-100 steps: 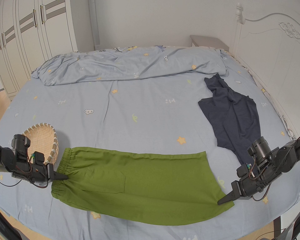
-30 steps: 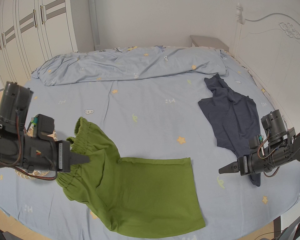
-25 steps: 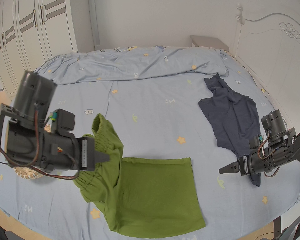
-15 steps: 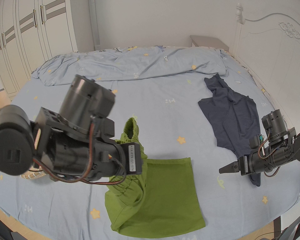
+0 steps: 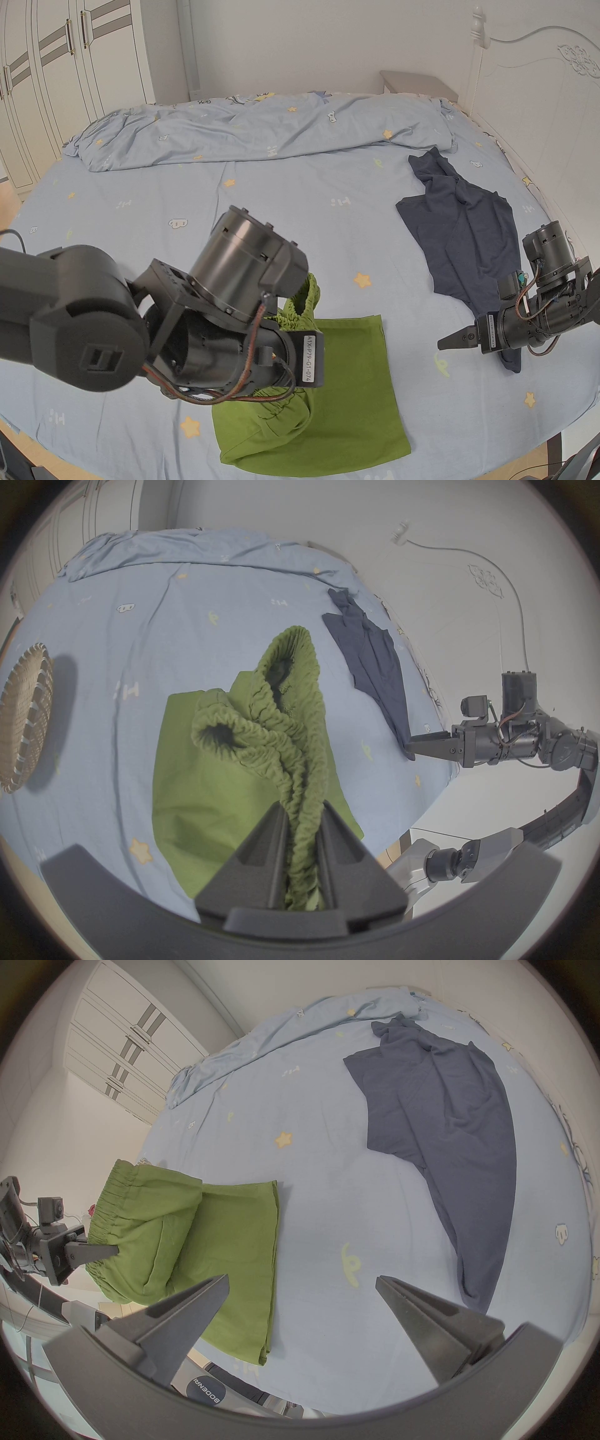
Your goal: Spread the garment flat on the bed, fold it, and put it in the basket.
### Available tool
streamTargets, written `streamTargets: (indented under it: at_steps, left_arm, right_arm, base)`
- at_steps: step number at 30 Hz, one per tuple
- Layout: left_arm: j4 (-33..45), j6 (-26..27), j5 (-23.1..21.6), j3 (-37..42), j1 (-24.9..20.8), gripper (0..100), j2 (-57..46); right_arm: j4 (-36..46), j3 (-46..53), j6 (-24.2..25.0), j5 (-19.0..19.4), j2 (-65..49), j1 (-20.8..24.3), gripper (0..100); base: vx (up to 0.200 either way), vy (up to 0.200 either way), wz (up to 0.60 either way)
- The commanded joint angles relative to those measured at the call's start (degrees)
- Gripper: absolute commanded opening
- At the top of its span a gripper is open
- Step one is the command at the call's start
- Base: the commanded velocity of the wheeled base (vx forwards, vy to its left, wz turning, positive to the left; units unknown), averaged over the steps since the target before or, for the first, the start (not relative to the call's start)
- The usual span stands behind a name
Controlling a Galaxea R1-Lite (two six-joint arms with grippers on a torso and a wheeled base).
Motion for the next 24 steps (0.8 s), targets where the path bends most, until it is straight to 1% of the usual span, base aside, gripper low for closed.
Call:
streamTargets:
  at_steps: [1, 5, 8, 10, 11, 12, 14, 15, 17, 18, 19, 20, 21, 23, 24]
  left_arm:
    - [-0.7, 0.0, -0.1, 0.0, -1.4, 100, 2.8]
    - [-3.5, -0.8, -0.2, 0.3, -3.1, 100, 4.0]
    - [-5.9, -2.2, -0.4, 1.3, -3.6, 100, 3.6]
    - [-5.9, -2.2, -0.4, 1.3, -3.6, 100, 3.6]
    - [-9.9, -4.5, -1.2, 2.8, -3.5, 100, 2.4]
    - [-10.9, -5.2, -1.6, 3.4, -3.2, 100, 1.8]
    - [-14.3, -6.9, -4.5, 5.5, -1.5, 100, -0.4]
    - [-14.3, -6.9, -4.5, 5.5, -1.5, 100, -0.4]
    - [-16.6, -7.9, -9.1, 8.4, 3.6, 100, -3.9]
    - [-17.4, -7.5, -13.6, 10.7, 8.4, 100, -6.2]
    - [-17.6, -7.4, -15.4, 11.4, 10.5, 100, -6.7]
    - [-18.0, -7.2, -19.4, 12.9, 15.4, 100, -7.6]
    - [-18.1, -7.0, -20.4, 13.2, 16.5, 100, -7.6]
    - [-18.1, -7.0, -20.4, 13.2, 16.5, 100, -7.6]
    - [-18.7, -1.3, -32.0, 18.4, 27.7, 100, -6.8]
  right_arm:
    - [0.0, 0.6, -0.1, -0.1, 0.0, 0.0, 100]
    - [0.0, 0.6, -0.1, -0.1, 0.2, 0.0, 100]
    - [0.0, 0.6, -0.1, -0.1, 0.2, -0.2, 100]
    - [0.0, 0.6, -0.1, -0.1, 0.2, -0.2, 100]
    - [0.0, 0.6, -0.1, -0.1, 0.2, -0.2, 100]
    - [0.0, 0.5, -0.1, -0.1, 0.1, -0.2, 100]
    - [0.0, 0.5, -0.1, -0.1, 0.0, -0.4, 100]
    - [0.0, 0.5, -0.1, -0.1, 0.0, -0.4, 100]
    - [0.0, 0.4, -0.1, -0.1, -0.1, -0.5, 100]
    - [0.0, 0.2, -0.1, -0.1, -0.1, -0.5, 100]
    - [0.0, 0.2, -0.1, -0.1, -0.1, -0.6, 100]
    - [0.0, 0.1, 0.0, -0.1, -0.2, -0.6, 100]
    - [0.0, 0.1, 0.0, -0.1, -0.2, -0.6, 100]
    - [0.0, 0.1, 0.0, -0.1, -0.2, -0.6, 100]
    - [0.0, 0.1, 0.0, 0.0, -1.6, -0.3, 100]
  base:
    - [0.0, 0.0, 0.0]
    - [0.0, 0.0, 0.0]
    - [0.0, 0.0, 0.0]
    - [0.0, 0.0, 0.0]
    - [0.0, 0.0, 0.0]
    - [0.0, 0.0, 0.0]
    - [0.0, 0.0, 0.0]
    - [0.0, 0.0, 0.0]
    - [0.0, 0.0, 0.0]
    - [0.0, 0.0, 0.0]
    - [0.0, 0.0, 0.0]
    - [0.0, 0.0, 0.0]
    - [0.0, 0.0, 0.0]
    - [0.0, 0.0, 0.0]
    - [0.0, 0.0, 0.0]
